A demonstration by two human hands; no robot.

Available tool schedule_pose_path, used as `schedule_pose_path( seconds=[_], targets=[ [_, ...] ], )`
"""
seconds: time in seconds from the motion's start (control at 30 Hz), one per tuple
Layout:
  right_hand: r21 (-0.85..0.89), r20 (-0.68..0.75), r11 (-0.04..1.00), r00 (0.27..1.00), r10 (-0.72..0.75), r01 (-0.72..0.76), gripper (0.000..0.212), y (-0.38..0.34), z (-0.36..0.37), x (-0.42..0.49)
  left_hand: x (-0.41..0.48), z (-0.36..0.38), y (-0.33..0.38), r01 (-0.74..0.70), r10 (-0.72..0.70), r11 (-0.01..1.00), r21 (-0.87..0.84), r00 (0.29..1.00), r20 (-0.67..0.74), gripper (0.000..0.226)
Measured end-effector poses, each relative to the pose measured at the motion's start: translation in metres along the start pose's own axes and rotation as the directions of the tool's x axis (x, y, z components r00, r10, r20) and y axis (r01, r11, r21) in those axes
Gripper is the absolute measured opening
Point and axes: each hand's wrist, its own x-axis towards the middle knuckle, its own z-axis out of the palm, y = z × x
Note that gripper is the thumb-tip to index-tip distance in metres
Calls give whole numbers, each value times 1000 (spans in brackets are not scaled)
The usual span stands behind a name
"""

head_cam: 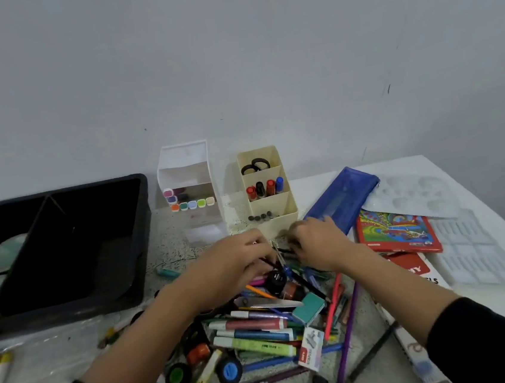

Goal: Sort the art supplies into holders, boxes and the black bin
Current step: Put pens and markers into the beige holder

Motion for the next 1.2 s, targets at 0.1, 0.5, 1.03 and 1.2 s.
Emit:
schedule_pose_path(
  seconds=[0.1, 0.5, 1.03, 1.2],
  targets=[
    [-2, 20, 998, 998, -61, 61, 15, 4, -6, 4, 0, -6, 14, 78, -111, 985, -156, 971, -212, 11],
    [-76, 62, 967, 969, -241, 245, 30, 6, -10, 2, 3, 4, 61, 188, -521, 817, -546, 646, -558, 15],
    [199, 165, 980, 986, -28, -5, 16, 77, -82, -37, 7, -28, 90, 273, -637, 351, -896, 770, -15, 42],
    [514, 65, 857, 998, 5, -38, 37, 83, -76, -39, 13, -35, 86, 342, -544, 523, -781, 839, 3, 25]
  ],
)
